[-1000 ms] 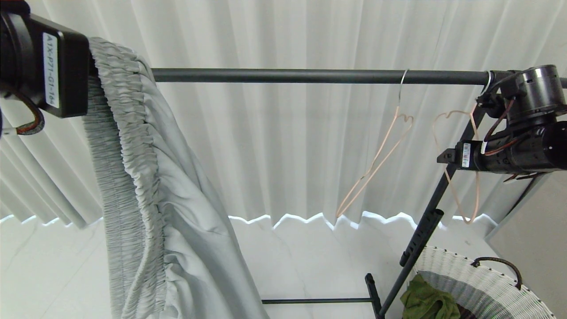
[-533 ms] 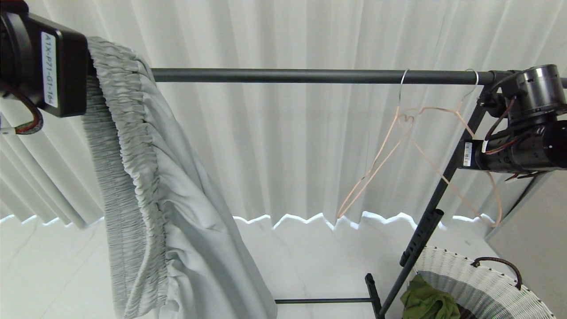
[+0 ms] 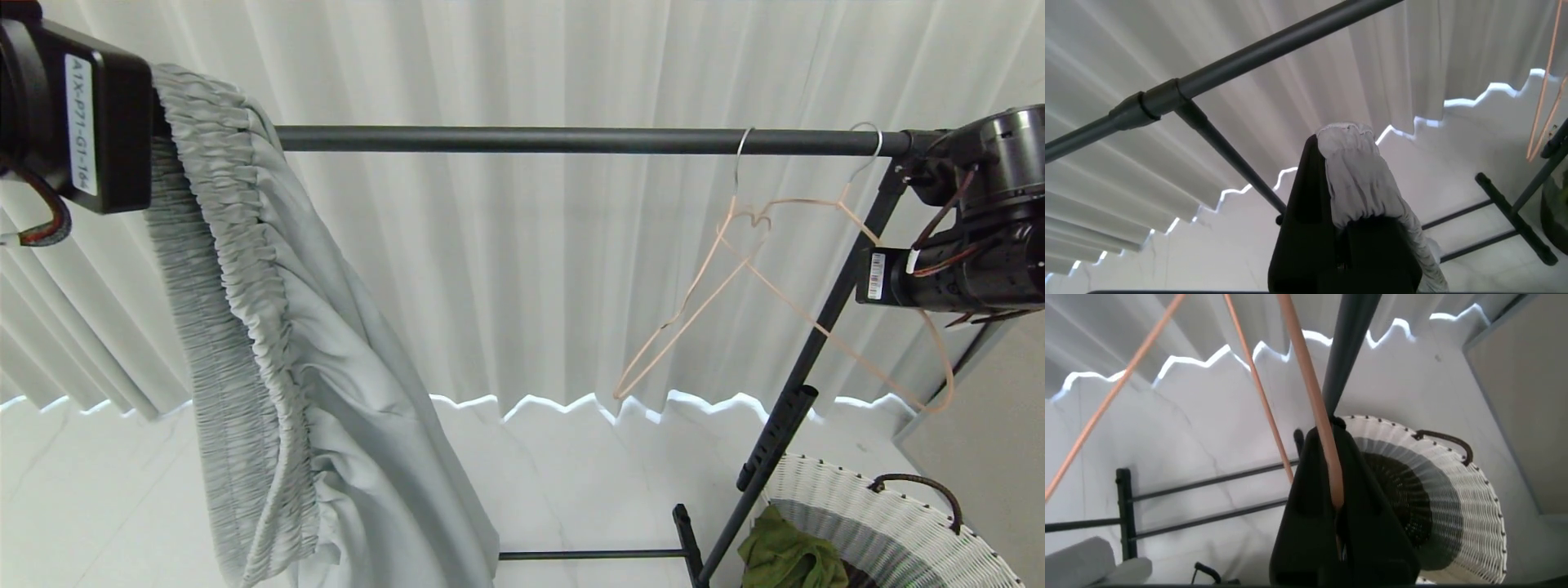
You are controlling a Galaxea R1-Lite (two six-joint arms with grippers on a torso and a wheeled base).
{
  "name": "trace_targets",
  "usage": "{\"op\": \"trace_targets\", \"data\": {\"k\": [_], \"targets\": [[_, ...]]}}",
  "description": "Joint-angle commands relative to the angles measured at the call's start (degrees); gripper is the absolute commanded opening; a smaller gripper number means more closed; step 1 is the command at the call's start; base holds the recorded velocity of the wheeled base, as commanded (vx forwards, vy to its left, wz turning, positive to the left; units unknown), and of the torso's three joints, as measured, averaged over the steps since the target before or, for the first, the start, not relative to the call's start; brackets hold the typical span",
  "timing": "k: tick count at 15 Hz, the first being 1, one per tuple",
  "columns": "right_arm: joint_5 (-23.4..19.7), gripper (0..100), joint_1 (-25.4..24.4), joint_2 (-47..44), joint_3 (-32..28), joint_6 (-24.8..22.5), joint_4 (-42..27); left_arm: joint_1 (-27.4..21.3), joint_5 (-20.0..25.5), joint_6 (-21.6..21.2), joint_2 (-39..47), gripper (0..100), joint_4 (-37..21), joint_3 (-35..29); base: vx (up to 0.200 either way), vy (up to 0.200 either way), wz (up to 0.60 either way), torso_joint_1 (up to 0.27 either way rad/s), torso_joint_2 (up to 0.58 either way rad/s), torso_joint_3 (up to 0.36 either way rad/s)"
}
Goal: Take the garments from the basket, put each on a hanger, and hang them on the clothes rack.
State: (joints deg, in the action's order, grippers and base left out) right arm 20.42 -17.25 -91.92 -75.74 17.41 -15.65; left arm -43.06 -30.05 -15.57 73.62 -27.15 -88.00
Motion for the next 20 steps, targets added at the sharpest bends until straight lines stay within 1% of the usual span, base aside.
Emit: {"op": "trace_targets", "data": {"k": [1,4,7,10,12,13,14,16,20], "targets": [[0.1,0,-0.1,1.6,0.2,0.0,0.1,0.0,0.0,0.0,-0.2,0,0.0,0.2,0.0,0.0,0.0,0.0,0.0,0.0],[0.4,0,-0.2,2.5,0.3,0.0,0.3,0.0,0.0,0.0,-0.5,0,0.0,0.3,0.0,0.0,0.0,0.0,0.0,0.0],[2.3,0,-0.9,2.7,0.8,-0.5,1.4,0.0,0.0,-0.1,-0.5,0,0.0,0.3,0.0,0.0,0.0,0.0,0.0,0.0],[2.9,0,-0.9,4.6,4.2,-3.3,5.2,0.0,0.0,0.0,-0.7,0,0.0,0.3,0.0,0.0,0.0,0.0,0.0,0.0],[2.9,0,-0.9,5.3,7.5,-5.4,10.5,0.0,0.0,0.0,-0.7,0,0.0,0.3,0.0,0.0,0.0,0.0,0.0,0.0],[2.8,0,-0.9,6.0,9.4,-7.5,12.8,0.0,0.0,0.0,-0.7,0,0.0,0.3,0.0,0.0,0.0,0.0,0.0,0.0],[2.9,0,-0.9,6.3,10.5,-9.1,14.5,0.0,0.0,0.0,-0.7,0,0.0,0.3,0.0,0.0,0.0,0.0,0.0,0.0],[2.9,0,-0.9,7.2,11.9,-10.7,16.7,0.0,0.0,0.0,-0.7,0,0.0,0.3,0.0,0.0,0.0,0.0,0.0,0.0],[3.0,0,-0.2,8.9,14.0,-11.1,18.7,0.0,0.0,0.0,-0.7,0,0.0,0.3,0.0,0.0,0.0,0.0,0.0,0.0]]}}
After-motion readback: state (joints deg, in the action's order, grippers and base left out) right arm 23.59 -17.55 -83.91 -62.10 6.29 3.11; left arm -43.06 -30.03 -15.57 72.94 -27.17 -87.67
